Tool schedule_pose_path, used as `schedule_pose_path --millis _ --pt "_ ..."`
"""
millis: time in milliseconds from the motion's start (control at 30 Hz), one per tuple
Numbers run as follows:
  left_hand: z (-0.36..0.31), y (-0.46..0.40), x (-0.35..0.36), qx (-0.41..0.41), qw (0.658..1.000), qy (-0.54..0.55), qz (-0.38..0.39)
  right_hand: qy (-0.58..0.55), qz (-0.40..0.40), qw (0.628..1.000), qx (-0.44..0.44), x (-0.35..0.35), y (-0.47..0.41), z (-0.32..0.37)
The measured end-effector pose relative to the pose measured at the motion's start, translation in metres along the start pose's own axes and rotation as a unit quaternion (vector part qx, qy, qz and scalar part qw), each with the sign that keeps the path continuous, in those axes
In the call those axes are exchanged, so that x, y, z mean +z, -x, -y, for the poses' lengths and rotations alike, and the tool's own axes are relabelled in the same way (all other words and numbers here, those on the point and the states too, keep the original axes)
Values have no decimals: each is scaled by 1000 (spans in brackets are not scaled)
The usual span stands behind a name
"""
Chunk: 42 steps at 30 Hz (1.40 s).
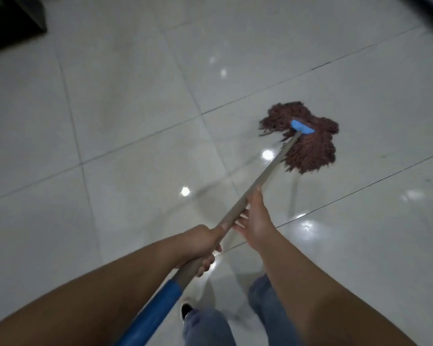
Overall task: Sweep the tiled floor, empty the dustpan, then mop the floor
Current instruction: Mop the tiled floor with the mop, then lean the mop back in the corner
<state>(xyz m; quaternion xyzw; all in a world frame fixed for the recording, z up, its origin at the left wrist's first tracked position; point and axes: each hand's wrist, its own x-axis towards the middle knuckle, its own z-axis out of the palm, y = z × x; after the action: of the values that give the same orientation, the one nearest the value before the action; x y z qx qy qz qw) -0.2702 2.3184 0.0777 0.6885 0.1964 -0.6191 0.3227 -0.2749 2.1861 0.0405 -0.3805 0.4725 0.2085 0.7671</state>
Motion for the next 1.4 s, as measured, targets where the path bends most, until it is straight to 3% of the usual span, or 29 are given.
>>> schedule_pose_path --millis 133,233,333,433,533,667,767,933,1100,1200,1400 --pt "-86 -6 42 49 997 60 -13 -7 8 1000 -28 -42 21 73" --pt "-144 3 65 63 983 169 33 5 28 996 -83 -73 34 115" --pt "-198 30 73 135 942 299 77 -7 33 988 -150 -92 53 152" --pt "-243 65 72 249 891 360 122 12 38 969 -242 -89 80 189" --pt "-285 94 66 347 869 325 139 50 51 942 -327 -72 102 233" --pt "-341 115 52 420 871 254 14 88 66 909 -402 -49 120 289" --pt "-374 119 33 423 868 257 -31 69 61 895 -437 -27 117 316" --pt "-424 124 -4 455 866 206 -26 204 -16 848 -490 5 113 360" --pt "-465 123 -16 494 854 154 64 254 -80 802 -535 16 117 402" --pt "-497 121 -16 519 844 115 67 262 -88 788 -550 14 115 438" --pt "-586 110 -23 627 778 -15 6 261 -84 772 -574 0 86 535"
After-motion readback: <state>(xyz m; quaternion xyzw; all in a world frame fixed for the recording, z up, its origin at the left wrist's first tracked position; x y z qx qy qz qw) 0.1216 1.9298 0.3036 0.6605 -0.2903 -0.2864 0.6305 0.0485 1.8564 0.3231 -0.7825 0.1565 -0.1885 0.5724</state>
